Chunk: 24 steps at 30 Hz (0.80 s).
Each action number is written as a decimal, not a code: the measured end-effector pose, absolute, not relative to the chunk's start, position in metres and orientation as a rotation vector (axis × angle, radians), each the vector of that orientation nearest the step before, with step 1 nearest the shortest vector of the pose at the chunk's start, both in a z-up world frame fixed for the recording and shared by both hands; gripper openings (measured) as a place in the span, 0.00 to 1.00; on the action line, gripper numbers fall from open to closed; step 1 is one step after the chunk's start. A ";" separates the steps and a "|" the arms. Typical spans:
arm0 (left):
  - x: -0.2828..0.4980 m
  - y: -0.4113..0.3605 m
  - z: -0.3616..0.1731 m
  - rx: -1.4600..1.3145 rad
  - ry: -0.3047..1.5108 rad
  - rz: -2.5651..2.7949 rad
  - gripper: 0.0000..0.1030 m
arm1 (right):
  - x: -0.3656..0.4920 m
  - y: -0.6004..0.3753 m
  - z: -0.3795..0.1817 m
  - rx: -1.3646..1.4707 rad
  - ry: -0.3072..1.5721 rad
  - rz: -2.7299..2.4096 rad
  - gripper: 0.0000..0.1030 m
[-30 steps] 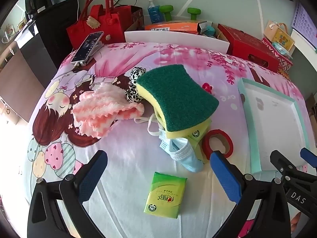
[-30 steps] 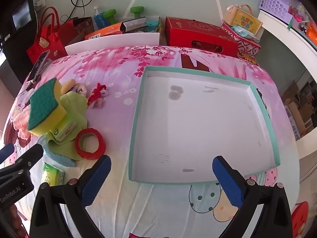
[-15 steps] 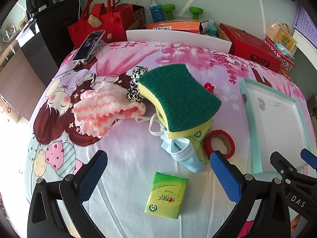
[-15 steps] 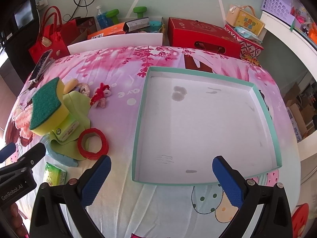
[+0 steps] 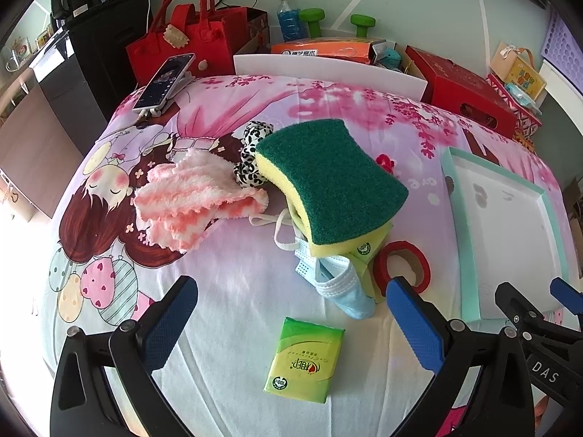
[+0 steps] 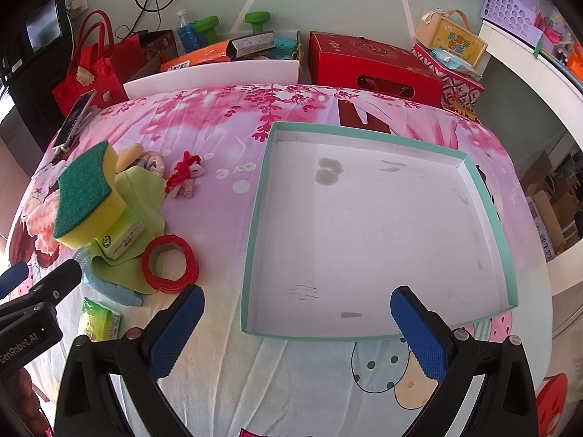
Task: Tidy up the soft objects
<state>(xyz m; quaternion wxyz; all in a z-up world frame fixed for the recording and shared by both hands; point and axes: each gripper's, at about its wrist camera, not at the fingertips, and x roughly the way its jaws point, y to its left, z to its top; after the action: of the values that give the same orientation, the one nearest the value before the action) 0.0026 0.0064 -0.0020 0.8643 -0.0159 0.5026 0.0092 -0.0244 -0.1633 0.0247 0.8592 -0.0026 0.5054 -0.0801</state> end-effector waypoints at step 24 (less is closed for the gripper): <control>0.003 0.004 -0.003 -0.034 1.056 0.018 1.00 | -0.024 -0.163 0.024 -0.007 1.064 -0.168 1.00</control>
<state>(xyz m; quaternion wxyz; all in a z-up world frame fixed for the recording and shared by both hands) 0.0029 0.0038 -0.0033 0.8636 -0.0163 0.5038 0.0086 -0.0238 -0.1630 0.0244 0.8584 -0.0035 0.5067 -0.0800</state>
